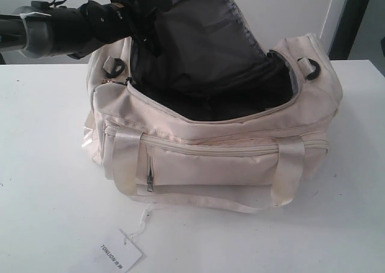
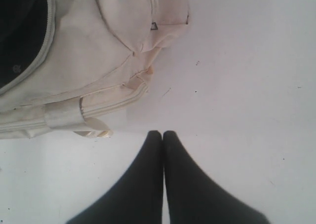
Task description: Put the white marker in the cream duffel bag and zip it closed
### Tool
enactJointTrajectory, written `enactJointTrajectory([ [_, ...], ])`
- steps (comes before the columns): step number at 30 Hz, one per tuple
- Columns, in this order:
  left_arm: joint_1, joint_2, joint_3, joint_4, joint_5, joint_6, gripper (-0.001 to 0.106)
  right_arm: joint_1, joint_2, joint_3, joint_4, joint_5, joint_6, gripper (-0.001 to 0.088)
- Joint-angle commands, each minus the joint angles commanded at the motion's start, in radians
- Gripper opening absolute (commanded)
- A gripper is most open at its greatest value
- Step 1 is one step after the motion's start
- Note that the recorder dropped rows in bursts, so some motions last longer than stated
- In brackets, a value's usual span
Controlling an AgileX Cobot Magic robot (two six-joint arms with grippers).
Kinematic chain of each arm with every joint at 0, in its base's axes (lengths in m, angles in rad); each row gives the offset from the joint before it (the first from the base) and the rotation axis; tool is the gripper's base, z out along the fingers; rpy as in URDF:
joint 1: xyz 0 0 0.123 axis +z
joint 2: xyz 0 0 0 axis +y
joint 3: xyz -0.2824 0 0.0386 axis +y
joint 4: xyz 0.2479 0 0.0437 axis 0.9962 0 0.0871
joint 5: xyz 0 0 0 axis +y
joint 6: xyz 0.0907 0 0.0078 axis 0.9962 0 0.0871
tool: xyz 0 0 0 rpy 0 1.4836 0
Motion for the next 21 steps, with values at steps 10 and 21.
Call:
enactJointTrajectory([
  [10,0.0,-0.019,0.0,-0.002,0.087,-0.004,0.0,0.0,0.0,0.0,0.0,0.0,0.0,0.0],
  [21,0.0,-0.072,0.0,-0.004,0.366,-0.022,0.0,0.0,0.0,0.0,0.0,0.0,0.0,0.0],
])
